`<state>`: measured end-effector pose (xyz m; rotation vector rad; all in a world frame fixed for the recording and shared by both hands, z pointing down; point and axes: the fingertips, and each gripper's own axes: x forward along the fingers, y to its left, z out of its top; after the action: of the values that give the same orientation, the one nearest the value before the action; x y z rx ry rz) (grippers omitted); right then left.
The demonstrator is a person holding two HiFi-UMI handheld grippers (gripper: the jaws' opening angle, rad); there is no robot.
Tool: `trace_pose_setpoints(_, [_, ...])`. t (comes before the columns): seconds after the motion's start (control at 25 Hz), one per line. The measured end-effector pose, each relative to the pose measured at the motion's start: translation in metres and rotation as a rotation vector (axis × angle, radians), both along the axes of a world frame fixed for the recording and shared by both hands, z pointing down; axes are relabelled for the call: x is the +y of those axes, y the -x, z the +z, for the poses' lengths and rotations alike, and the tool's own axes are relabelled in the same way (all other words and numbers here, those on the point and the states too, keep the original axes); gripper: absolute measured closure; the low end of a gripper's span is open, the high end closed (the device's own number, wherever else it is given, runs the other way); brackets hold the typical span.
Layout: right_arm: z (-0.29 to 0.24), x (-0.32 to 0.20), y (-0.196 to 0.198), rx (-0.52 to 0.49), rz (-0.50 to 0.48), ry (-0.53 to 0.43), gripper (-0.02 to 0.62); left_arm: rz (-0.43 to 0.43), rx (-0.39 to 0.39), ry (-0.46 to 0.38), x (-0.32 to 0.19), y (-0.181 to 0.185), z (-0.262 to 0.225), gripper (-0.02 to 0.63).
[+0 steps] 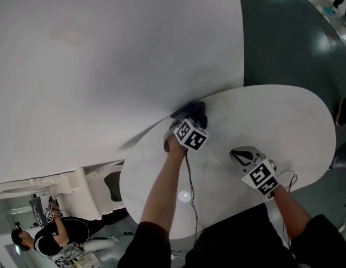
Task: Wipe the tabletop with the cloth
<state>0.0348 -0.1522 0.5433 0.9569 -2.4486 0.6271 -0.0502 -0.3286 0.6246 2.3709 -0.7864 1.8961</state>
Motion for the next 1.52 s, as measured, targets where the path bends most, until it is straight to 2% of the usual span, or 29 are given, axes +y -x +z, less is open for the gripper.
trace_pose_setpoints(0.36, [0.001, 0.018, 0.036, 0.008, -0.062, -0.005, 0.583, -0.07, 0.022, -0.006, 0.003, 0.048, -0.001, 0.528])
trace_pose_setpoints(0.68, [-0.006, 0.036, 0.066, 0.009, -0.082, 0.004, 0.582, -0.109, 0.006, -0.011, 0.01, 0.092, -0.002, 0.528])
trace_pose_setpoints(0.96, [-0.008, 0.037, 0.081, -0.017, -0.014, 0.022, 0.581, -0.161, 0.022, -0.017, 0.022, 0.132, 0.0, 0.528])
trace_pose_setpoints(1.12, [-0.013, 0.035, 0.1, -0.032, -0.018, 0.016, 0.582, -0.163, 0.011, -0.007, 0.025, 0.156, 0.001, 0.528])
trace_pose_setpoints(1.36, [-0.018, 0.037, 0.118, -0.038, -0.018, 0.006, 0.581, -0.11, -0.065, -0.008, 0.033, 0.193, 0.001, 0.528])
trace_pose_setpoints(1.52, [-0.014, 0.046, 0.132, -0.032, -0.008, 0.021, 0.581, -0.138, -0.063, -0.006, 0.039, 0.229, 0.001, 0.529])
